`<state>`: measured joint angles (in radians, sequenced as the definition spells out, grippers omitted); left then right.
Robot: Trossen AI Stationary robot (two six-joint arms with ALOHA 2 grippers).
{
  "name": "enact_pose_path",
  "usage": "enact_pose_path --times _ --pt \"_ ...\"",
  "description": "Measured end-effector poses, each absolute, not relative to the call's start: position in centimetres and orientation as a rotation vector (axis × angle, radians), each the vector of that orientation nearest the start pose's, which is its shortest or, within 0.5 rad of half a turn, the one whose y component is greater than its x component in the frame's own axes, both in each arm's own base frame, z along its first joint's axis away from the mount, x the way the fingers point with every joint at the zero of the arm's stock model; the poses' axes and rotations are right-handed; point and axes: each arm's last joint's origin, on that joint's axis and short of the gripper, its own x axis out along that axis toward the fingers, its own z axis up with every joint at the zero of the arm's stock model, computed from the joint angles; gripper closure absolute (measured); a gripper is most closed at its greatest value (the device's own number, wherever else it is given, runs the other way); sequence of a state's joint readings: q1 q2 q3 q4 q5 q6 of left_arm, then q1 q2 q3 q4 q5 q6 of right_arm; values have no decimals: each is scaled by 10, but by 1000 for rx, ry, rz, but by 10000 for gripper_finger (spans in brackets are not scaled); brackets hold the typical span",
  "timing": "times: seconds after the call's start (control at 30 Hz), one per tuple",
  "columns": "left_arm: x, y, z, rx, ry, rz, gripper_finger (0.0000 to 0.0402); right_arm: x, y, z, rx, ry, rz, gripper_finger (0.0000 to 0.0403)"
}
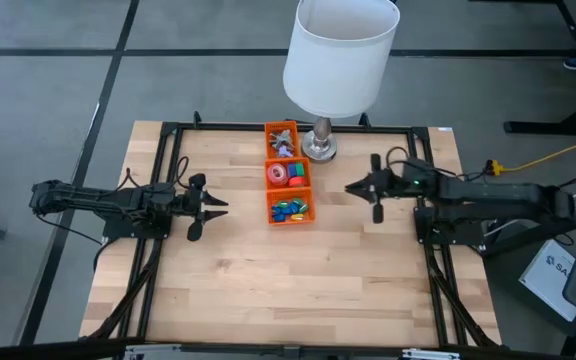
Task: Pick and place Stapler, Stapler remover, tape
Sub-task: Return to Home Position
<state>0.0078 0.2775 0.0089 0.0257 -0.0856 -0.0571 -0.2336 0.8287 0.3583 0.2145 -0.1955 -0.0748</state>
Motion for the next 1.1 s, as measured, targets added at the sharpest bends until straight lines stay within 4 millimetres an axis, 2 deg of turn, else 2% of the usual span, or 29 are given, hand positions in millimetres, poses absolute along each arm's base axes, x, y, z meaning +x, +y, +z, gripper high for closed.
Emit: enact_pose_path --times 0.23,0.53,0.73,1.1 --pt "112 3 145 -47 240 100 294 145 -34 218 -72 136 -67 361" --pt "112 3 145 -48 240 100 295 118 -34 219 -98 143 -120 361" --pt "112 3 145 -47 240 100 292 110 -31 205 -56 86 -127 361" --pt "112 3 145 -48 241 99 292 110 -31 169 17 -13 -133 361"
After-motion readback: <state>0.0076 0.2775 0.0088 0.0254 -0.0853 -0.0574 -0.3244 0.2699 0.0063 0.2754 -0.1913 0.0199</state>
